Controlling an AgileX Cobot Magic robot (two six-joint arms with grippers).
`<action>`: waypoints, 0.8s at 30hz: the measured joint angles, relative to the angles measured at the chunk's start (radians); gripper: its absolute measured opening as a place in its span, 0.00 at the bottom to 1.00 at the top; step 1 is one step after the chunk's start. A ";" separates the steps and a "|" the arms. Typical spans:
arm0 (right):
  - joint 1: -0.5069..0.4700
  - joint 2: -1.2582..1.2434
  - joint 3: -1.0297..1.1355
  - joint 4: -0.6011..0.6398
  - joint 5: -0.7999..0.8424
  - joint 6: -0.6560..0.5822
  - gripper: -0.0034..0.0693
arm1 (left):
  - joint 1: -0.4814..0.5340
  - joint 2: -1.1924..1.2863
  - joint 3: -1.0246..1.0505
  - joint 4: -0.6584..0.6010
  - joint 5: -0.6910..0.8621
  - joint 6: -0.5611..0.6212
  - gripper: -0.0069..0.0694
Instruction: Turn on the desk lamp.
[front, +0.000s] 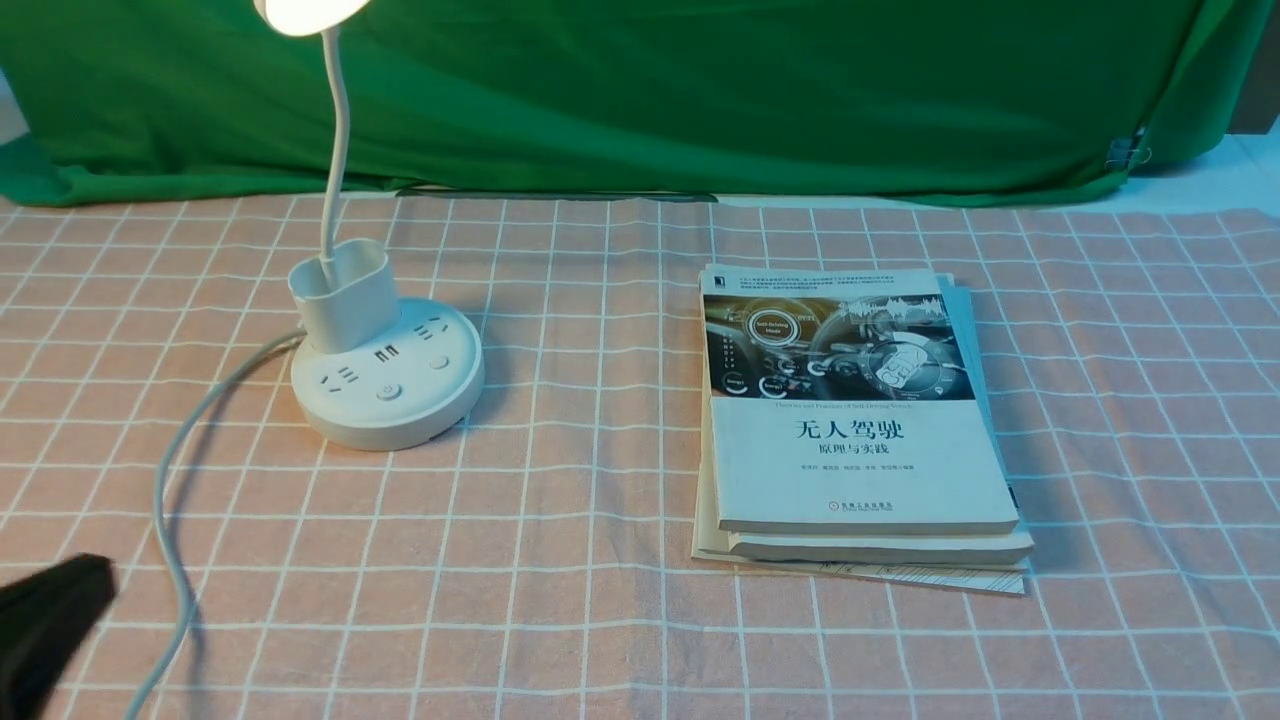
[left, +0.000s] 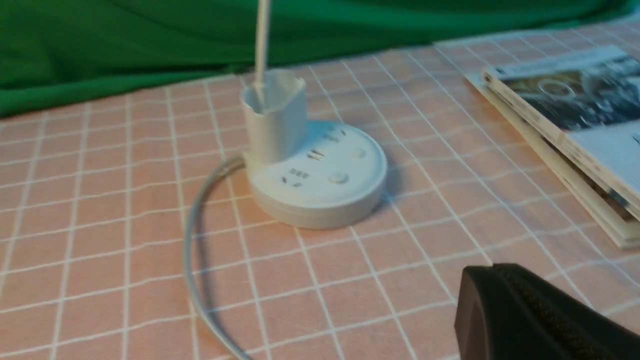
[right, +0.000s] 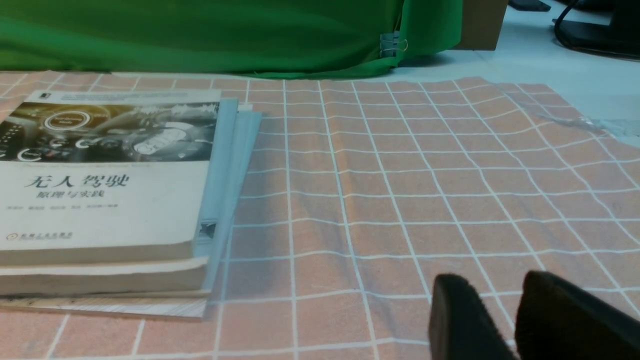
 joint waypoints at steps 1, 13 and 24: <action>0.000 0.000 0.000 0.000 0.000 0.000 0.38 | 0.028 -0.024 0.013 -0.012 -0.001 0.000 0.09; 0.000 0.000 0.000 0.000 0.000 -0.001 0.38 | 0.233 -0.181 0.164 -0.141 -0.033 0.029 0.09; 0.000 0.000 0.000 0.000 0.000 -0.001 0.38 | 0.236 -0.195 0.236 -0.270 -0.118 0.173 0.09</action>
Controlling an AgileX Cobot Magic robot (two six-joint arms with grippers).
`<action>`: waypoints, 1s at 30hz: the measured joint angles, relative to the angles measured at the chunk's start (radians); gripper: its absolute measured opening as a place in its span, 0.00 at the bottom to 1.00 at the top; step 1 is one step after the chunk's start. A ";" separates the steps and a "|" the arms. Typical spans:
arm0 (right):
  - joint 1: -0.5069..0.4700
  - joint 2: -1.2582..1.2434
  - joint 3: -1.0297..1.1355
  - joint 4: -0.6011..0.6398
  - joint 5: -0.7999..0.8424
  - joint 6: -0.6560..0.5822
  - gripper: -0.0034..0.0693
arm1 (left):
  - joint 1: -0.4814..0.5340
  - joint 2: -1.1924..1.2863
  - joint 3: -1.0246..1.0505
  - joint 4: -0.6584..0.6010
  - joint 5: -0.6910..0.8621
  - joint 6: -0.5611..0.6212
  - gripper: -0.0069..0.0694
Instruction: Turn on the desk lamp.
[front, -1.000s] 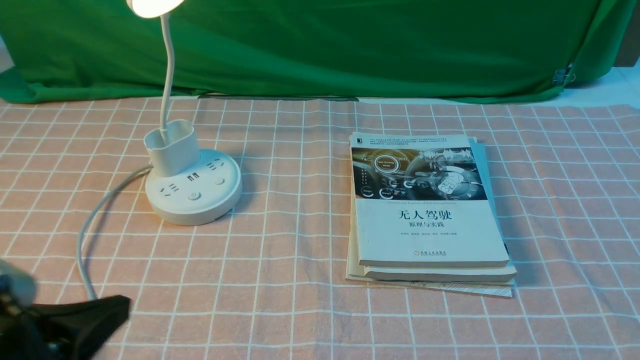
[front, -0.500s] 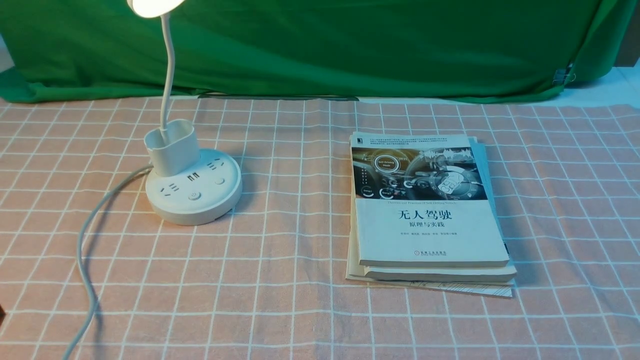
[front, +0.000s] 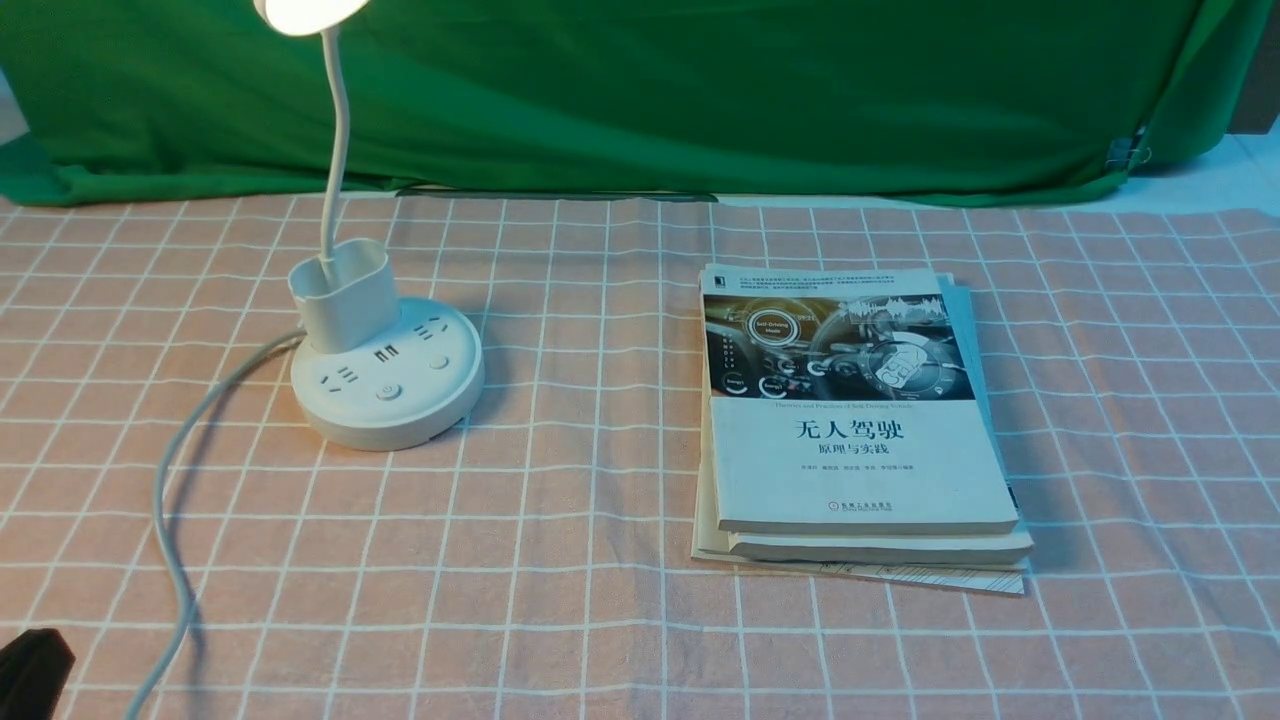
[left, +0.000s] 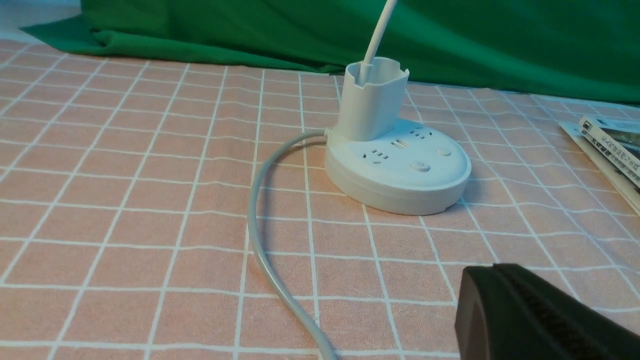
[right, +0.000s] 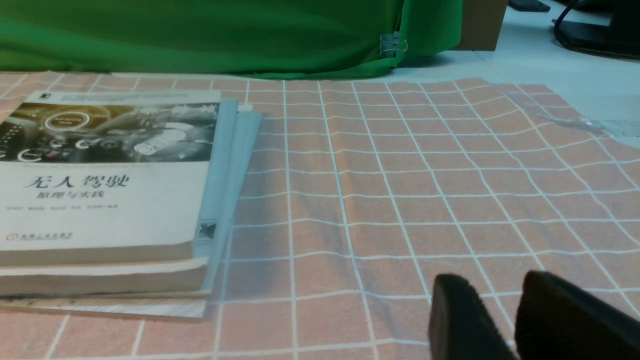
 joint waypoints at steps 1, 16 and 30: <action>0.000 0.000 0.000 0.000 0.000 0.000 0.38 | 0.000 -0.001 0.001 -0.001 0.000 0.013 0.09; 0.000 0.000 0.000 0.000 0.000 0.001 0.38 | 0.000 0.001 0.001 -0.002 0.000 0.047 0.09; 0.000 0.000 0.000 0.000 0.000 0.001 0.38 | 0.000 0.001 0.001 -0.002 0.000 0.048 0.09</action>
